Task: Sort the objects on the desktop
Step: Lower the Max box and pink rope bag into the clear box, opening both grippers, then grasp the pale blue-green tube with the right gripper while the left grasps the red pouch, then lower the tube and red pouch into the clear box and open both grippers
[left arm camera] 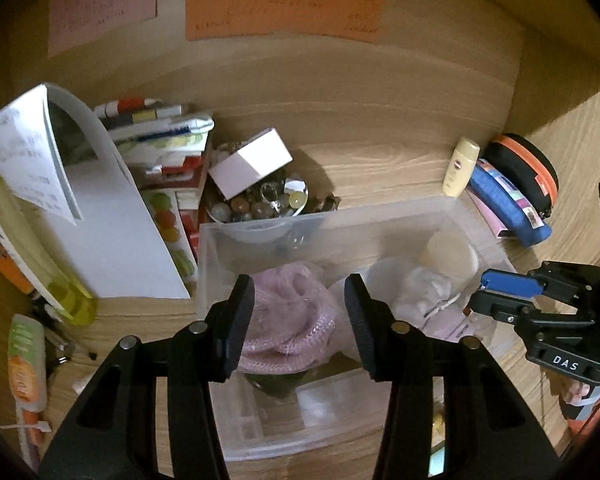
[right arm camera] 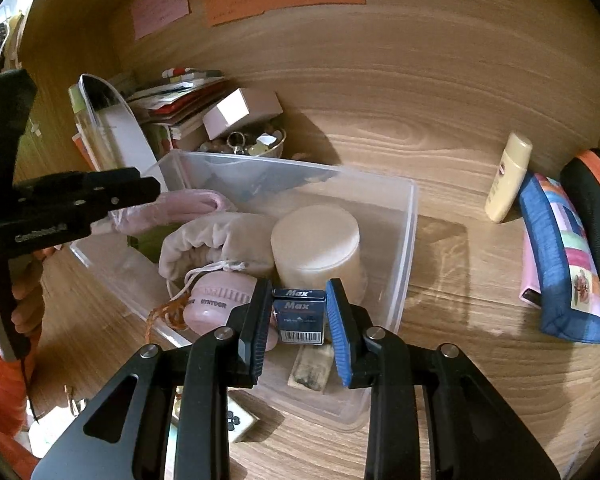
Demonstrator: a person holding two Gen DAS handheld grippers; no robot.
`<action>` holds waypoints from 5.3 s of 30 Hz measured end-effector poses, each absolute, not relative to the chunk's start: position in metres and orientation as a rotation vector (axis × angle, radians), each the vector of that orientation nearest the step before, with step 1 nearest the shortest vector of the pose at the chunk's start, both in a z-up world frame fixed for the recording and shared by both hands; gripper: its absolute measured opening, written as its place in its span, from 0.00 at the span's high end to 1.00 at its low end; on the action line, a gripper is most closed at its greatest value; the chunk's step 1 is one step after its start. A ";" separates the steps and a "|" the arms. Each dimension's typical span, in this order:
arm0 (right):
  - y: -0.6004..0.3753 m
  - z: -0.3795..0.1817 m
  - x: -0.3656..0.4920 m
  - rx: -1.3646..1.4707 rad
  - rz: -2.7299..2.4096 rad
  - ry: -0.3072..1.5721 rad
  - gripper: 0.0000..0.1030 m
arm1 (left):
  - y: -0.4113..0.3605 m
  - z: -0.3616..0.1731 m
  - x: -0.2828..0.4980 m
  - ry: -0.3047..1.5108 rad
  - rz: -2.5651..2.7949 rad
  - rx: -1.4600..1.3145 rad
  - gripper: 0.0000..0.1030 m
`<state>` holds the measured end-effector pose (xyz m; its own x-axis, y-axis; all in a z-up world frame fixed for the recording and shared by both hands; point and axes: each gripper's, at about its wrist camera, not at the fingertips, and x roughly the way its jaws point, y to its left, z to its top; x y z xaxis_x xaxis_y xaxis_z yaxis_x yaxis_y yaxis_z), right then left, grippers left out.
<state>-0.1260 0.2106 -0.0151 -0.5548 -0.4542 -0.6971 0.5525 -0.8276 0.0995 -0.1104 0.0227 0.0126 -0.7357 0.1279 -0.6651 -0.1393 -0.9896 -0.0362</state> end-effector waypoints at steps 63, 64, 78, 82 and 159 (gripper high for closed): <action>0.175 -0.067 -0.022 1.124 -2.168 0.461 0.37 | 0.079 -0.072 0.050 0.169 2.559 -1.221 0.55; 0.174 -0.067 -0.023 1.124 -2.157 0.457 0.43 | 0.078 -0.071 0.050 0.168 2.556 -1.213 0.63; 0.171 -0.063 -0.014 1.100 -2.109 0.416 0.78 | 0.035 -0.053 0.045 0.018 2.651 -1.202 0.83; 0.178 -0.052 -0.014 1.079 -2.103 0.316 0.78 | 0.029 -0.038 0.041 0.013 2.705 -1.164 0.83; 0.218 0.001 -0.096 0.996 -2.434 0.144 0.51 | 0.012 0.007 -0.067 0.004 2.855 -1.000 0.36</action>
